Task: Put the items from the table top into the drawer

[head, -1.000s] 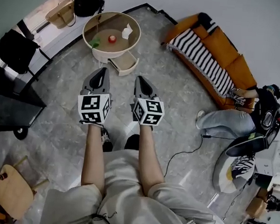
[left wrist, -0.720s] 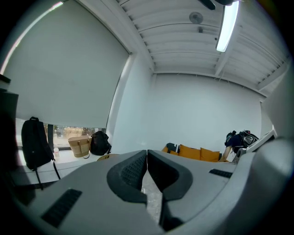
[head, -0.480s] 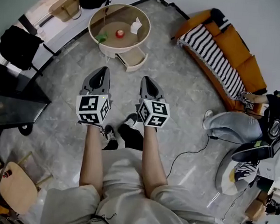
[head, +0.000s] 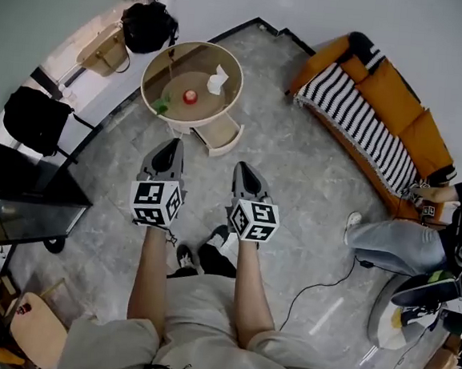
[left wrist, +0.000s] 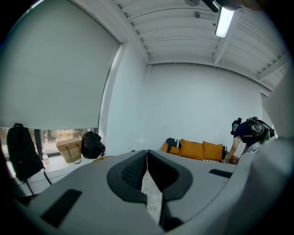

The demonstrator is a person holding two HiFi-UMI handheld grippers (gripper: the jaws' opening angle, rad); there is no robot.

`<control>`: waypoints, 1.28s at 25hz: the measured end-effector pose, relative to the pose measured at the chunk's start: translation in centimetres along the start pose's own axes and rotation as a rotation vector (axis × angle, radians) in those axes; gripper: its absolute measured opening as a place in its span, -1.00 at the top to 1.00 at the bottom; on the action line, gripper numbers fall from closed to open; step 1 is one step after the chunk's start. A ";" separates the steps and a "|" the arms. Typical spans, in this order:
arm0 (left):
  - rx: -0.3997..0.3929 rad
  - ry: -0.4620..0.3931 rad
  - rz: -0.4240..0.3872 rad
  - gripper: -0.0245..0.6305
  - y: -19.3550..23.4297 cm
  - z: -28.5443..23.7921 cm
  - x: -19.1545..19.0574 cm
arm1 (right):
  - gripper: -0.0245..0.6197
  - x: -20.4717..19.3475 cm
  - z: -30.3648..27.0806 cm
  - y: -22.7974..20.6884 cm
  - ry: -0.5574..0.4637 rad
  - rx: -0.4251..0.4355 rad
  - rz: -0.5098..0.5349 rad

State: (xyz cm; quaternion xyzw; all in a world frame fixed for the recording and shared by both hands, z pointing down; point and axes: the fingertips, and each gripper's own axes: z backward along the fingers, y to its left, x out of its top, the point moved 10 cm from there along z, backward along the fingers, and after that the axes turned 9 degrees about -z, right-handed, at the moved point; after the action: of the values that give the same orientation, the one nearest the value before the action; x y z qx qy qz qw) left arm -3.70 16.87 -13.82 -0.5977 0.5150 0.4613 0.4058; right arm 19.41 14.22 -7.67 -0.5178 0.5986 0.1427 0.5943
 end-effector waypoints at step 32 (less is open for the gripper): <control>0.080 0.141 0.055 0.86 8.7 -26.1 -23.8 | 0.81 -12.8 -29.1 -17.5 0.307 0.265 0.259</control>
State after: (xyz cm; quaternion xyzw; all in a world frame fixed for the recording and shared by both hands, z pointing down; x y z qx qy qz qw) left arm -9.84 -3.65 15.51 -0.5976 0.5766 0.4080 0.3794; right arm 13.73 -10.31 18.47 -0.3697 0.7570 0.0575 0.5357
